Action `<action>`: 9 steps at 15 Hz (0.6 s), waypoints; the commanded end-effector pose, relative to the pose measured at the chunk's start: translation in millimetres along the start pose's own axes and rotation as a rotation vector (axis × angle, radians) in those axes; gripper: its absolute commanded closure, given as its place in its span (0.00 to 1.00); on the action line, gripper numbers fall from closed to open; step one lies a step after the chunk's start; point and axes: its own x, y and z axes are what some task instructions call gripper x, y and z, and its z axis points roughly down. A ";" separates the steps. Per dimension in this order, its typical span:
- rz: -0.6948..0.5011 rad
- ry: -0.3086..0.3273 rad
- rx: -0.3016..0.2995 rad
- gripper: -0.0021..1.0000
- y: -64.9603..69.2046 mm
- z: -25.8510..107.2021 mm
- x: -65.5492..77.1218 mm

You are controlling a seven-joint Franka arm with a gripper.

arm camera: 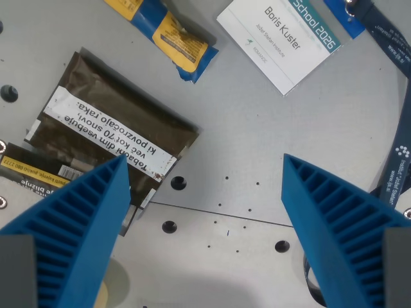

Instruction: Move above the blue bag

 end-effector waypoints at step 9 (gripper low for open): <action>-0.058 0.005 0.002 0.00 -0.8 0.7 1.0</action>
